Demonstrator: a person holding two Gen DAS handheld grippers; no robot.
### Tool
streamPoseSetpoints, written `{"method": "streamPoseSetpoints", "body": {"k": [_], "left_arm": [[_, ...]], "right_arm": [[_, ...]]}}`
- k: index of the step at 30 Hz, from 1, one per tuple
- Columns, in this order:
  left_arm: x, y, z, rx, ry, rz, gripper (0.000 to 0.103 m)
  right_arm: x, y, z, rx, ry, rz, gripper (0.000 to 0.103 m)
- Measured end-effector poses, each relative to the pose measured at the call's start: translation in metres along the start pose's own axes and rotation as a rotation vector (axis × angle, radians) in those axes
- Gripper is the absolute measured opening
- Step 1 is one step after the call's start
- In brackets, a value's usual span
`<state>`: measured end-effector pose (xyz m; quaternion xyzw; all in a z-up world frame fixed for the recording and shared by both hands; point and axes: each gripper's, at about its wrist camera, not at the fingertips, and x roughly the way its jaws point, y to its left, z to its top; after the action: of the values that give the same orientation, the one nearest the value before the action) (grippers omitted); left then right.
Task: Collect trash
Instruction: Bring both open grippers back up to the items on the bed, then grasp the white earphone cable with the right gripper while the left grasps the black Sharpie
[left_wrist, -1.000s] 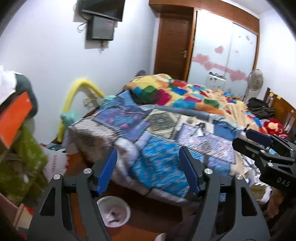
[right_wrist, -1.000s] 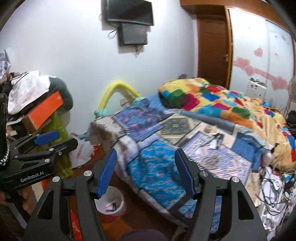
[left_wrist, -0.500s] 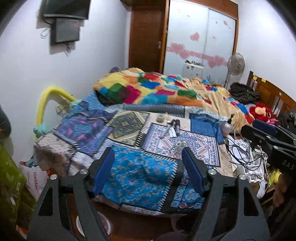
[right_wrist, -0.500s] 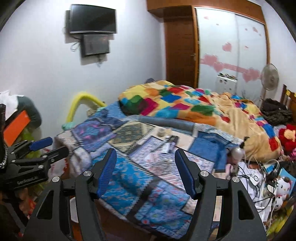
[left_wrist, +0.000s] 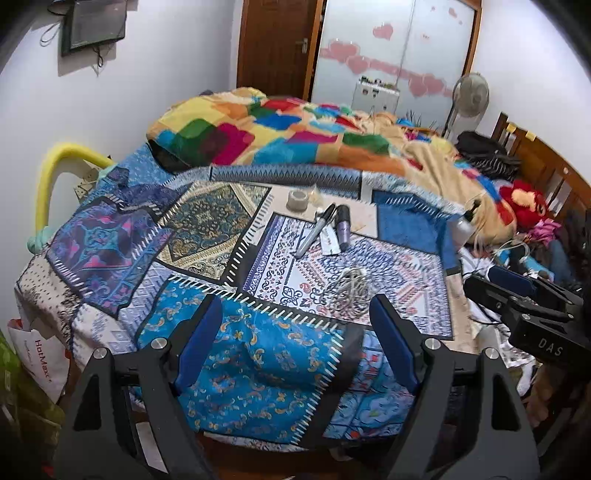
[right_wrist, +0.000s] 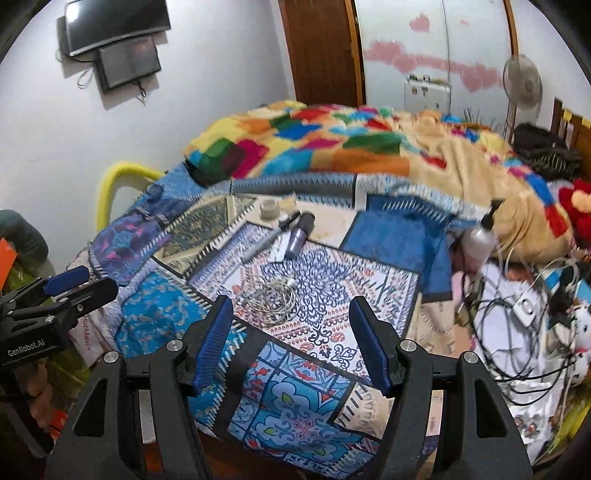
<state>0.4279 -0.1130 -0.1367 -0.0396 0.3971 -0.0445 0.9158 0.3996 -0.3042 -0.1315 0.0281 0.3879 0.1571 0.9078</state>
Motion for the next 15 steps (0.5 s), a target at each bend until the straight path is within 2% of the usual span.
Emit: {"method": "streamPoseSetpoints", "body": {"k": [6,12,15], "left_arm": [[0.044,0.007,0.0,-0.012,0.035,-0.012,0.081],[0.072,0.024,0.0,-0.054,0.042,0.002,0.081],[0.083,0.031,0.001,-0.061,0.05,0.006,0.081]], "right_arm": [[0.055,-0.006,0.005,0.04,0.088,0.065,0.062],[0.123,-0.005,0.006,0.091,0.161,0.085,0.062],[0.144,0.002,0.001,0.08,0.193,0.091,0.061]]}}
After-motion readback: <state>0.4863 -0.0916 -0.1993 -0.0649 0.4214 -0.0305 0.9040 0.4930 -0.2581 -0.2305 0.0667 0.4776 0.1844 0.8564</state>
